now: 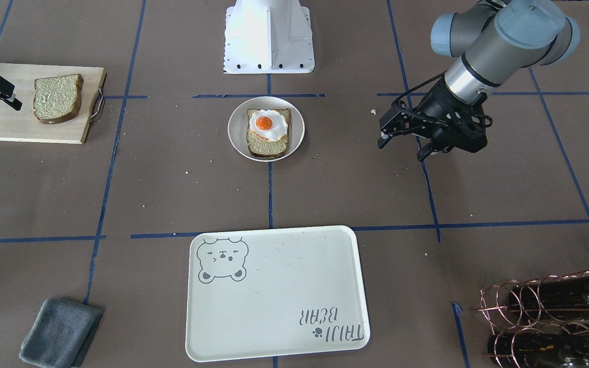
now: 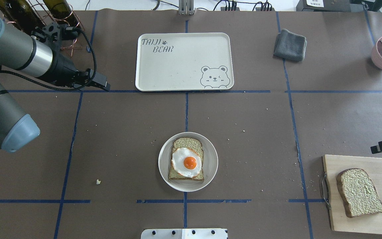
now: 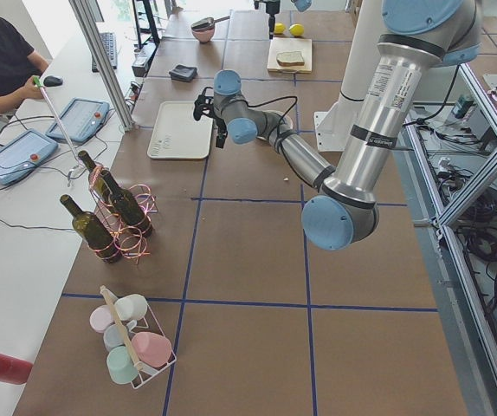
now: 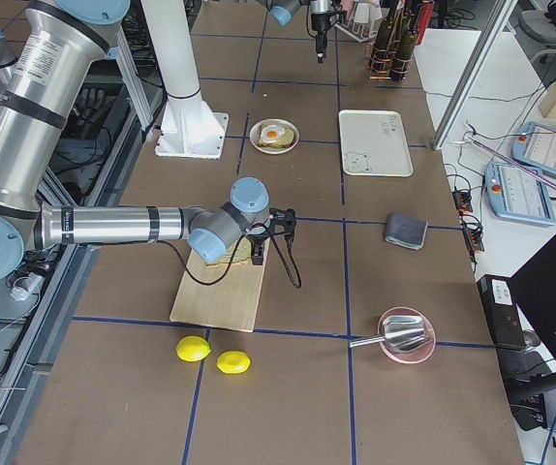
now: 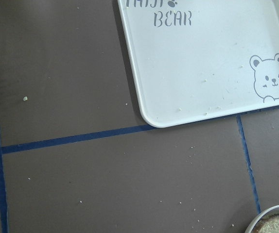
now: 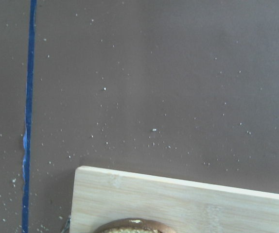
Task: Make sandwich and place on tray
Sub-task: 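Move the right gripper to the board bread while the left arm nears the tray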
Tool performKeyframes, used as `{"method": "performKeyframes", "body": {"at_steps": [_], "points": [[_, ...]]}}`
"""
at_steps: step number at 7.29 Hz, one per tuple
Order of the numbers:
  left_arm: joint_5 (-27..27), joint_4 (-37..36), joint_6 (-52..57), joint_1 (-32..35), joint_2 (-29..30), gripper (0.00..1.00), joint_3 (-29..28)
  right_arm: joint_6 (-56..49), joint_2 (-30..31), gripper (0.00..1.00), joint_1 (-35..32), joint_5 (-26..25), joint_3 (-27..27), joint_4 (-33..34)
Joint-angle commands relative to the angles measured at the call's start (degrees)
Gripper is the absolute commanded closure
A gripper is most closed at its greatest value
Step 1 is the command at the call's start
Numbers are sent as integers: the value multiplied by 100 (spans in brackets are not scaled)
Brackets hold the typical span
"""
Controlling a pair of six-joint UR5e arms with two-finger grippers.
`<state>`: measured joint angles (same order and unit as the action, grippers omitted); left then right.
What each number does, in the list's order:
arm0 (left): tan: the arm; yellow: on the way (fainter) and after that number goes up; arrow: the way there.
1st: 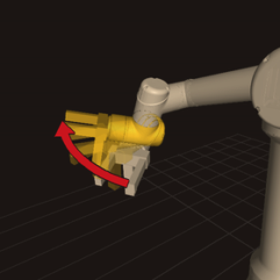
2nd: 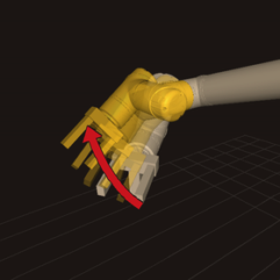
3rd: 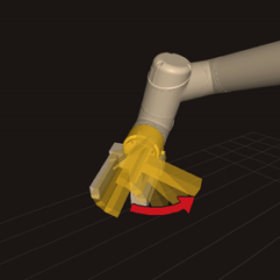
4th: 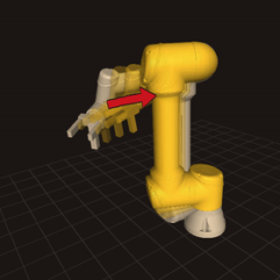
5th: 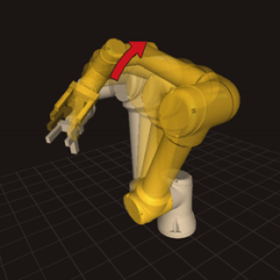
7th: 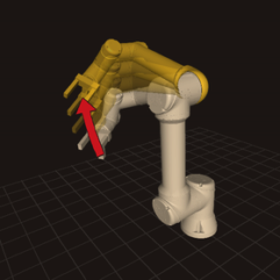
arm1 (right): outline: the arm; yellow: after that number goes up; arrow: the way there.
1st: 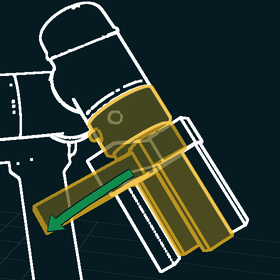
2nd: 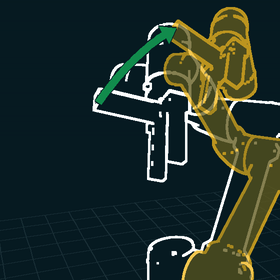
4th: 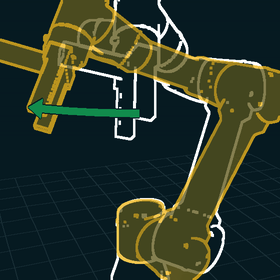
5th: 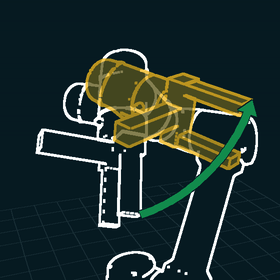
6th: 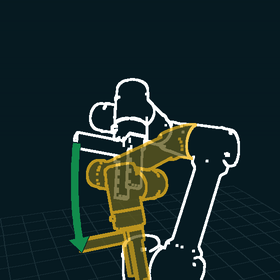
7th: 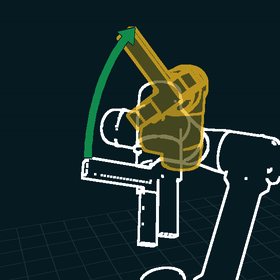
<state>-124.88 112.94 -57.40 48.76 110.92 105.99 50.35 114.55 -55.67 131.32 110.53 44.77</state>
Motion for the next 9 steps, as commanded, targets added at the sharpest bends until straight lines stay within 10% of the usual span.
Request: {"method": "performKeyframes", "body": {"at_steps": [1,5,9], "points": [[297,0,-419,-262,201,0,1,238,530,1,748,-370,-6,-765],[298,-8,-430,-262,219,0,1,1256,691,3,2163,-1537,-383,-1645],[298,-8,-421,-262,211,0,-17,1285,726,27,2280,-1557,-454,-1673]]}}
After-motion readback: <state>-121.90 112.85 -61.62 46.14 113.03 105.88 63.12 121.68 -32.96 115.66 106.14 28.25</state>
